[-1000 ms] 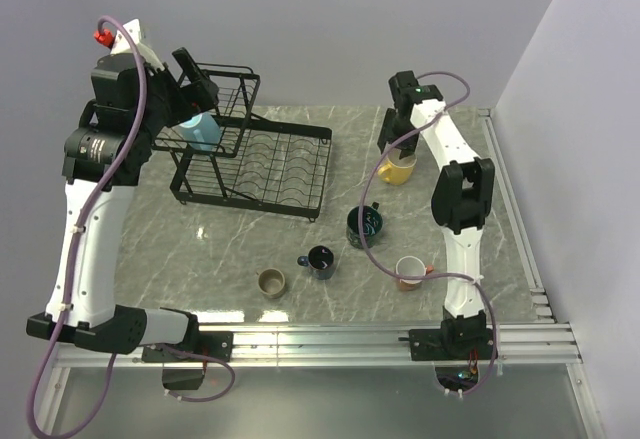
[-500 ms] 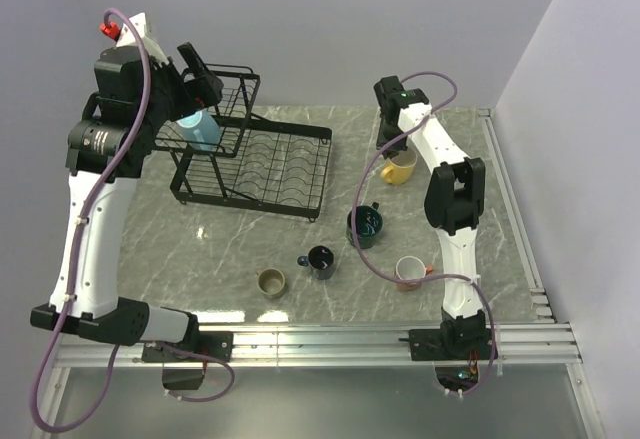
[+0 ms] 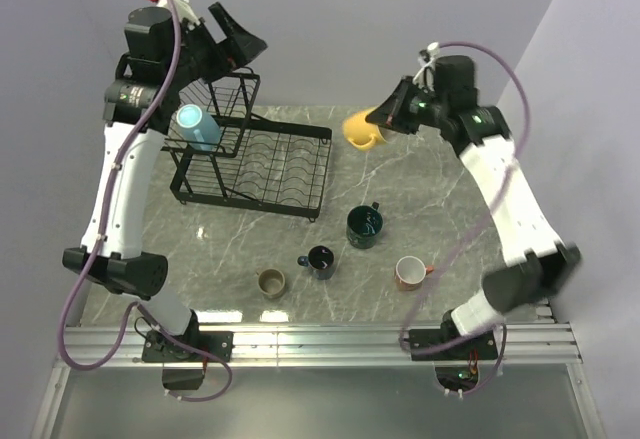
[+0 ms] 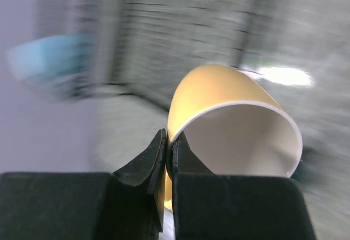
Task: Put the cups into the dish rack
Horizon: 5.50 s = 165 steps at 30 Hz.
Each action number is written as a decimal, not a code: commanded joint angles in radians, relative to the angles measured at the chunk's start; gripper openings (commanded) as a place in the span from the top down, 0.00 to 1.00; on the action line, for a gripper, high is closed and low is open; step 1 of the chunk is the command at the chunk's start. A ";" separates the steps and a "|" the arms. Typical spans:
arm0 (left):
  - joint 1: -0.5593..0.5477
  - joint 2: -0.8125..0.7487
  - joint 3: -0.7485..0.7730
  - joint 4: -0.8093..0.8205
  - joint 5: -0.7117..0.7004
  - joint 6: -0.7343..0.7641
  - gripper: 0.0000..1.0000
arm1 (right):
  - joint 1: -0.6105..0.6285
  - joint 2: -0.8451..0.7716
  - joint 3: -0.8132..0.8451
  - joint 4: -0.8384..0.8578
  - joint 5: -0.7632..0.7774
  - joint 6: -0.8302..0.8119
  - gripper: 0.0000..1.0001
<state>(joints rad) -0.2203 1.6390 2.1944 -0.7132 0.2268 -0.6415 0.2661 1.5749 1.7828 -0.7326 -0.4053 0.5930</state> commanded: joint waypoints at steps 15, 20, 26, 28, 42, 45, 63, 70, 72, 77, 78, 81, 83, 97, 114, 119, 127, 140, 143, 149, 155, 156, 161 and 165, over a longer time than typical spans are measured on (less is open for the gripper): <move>-0.100 -0.056 -0.627 1.230 0.640 -0.847 0.01 | -0.019 -0.355 -0.237 0.731 -0.426 0.381 1.00; -0.148 -0.062 -0.639 1.314 0.658 -0.905 0.01 | -0.025 -0.354 -0.230 0.731 -0.426 0.386 1.00; -0.180 -0.093 -0.605 1.053 0.643 -0.732 0.02 | -0.030 -0.352 -0.214 0.782 -0.441 0.416 1.00; -0.183 -0.097 -0.605 0.968 0.625 -0.689 0.03 | -0.031 -0.361 -0.217 0.785 -0.440 0.418 1.00; -0.214 -0.090 -0.654 1.267 0.689 -0.899 0.14 | -0.033 -0.366 -0.250 0.803 -0.438 0.401 1.00; -0.226 -0.070 -0.613 1.215 0.712 -0.882 0.15 | -0.033 -0.358 -0.244 0.820 -0.438 0.406 1.00; -0.237 -0.028 -0.555 1.230 0.763 -0.922 0.67 | -0.067 -0.372 -0.292 0.860 -0.406 0.406 1.00; -0.232 -0.021 -0.498 1.126 0.767 -0.839 1.00 | -0.068 -0.378 -0.303 0.805 -0.372 0.384 0.79; -0.223 -0.012 -0.470 1.044 0.763 -0.778 1.00 | -0.074 -0.381 -0.304 0.776 -0.365 0.372 0.59; -0.140 -0.001 -0.409 0.992 0.772 -0.738 1.00 | -0.099 -0.401 -0.322 0.719 -0.340 0.340 0.28; -0.127 0.004 -0.400 0.982 0.776 -0.728 1.00 | -0.099 -0.404 -0.327 0.716 -0.340 0.337 0.27; -0.064 0.024 -0.331 0.868 0.780 -0.641 1.00 | -0.107 -0.417 -0.345 0.696 -0.333 0.327 0.26; -0.021 0.053 -0.245 0.723 0.770 -0.525 1.00 | -0.110 -0.423 -0.350 0.659 -0.319 0.305 0.27; 0.210 0.268 0.230 0.141 0.387 -0.052 1.00 | -0.111 -0.549 -0.568 0.567 -0.311 0.284 0.27; 0.272 0.389 0.381 0.026 -0.015 0.249 1.00 | -0.103 -0.555 -0.582 0.469 -0.311 0.246 0.29; 0.272 0.393 0.341 0.009 -0.038 0.255 1.00 | -0.102 -0.567 -0.626 0.476 -0.306 0.251 0.29; 0.199 0.224 -0.042 0.313 -0.199 0.347 1.00 | -0.094 -0.553 -0.632 0.492 -0.316 0.255 0.30; 0.202 0.183 -0.196 0.342 -0.208 0.436 1.00 | -0.077 -0.516 -0.634 0.493 -0.311 0.237 0.30; 0.194 0.186 -0.191 0.340 -0.201 0.476 1.00 | -0.073 -0.509 -0.632 0.492 -0.311 0.234 0.30; 0.179 0.199 -0.191 0.316 -0.179 0.499 0.56 | -0.067 -0.495 -0.628 0.489 -0.311 0.231 0.30; 0.174 0.190 -0.193 0.311 -0.204 0.493 0.13 | -0.068 -0.486 -0.626 0.489 -0.309 0.225 0.30; 0.174 0.188 -0.191 0.311 -0.208 0.494 0.10 | -0.068 -0.484 -0.628 0.490 -0.310 0.228 0.30; 0.174 0.174 -0.173 0.317 -0.216 0.479 0.01 | -0.068 -0.484 -0.634 0.492 -0.308 0.226 0.30; 0.174 0.162 -0.154 0.319 -0.221 0.467 0.01 | -0.068 -0.486 -0.640 0.495 -0.306 0.226 0.30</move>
<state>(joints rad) -0.0410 1.8713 1.9881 -0.4473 0.0208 -0.1627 0.1921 1.0931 1.1427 -0.2691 -0.7147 0.8387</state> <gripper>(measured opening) 0.993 0.699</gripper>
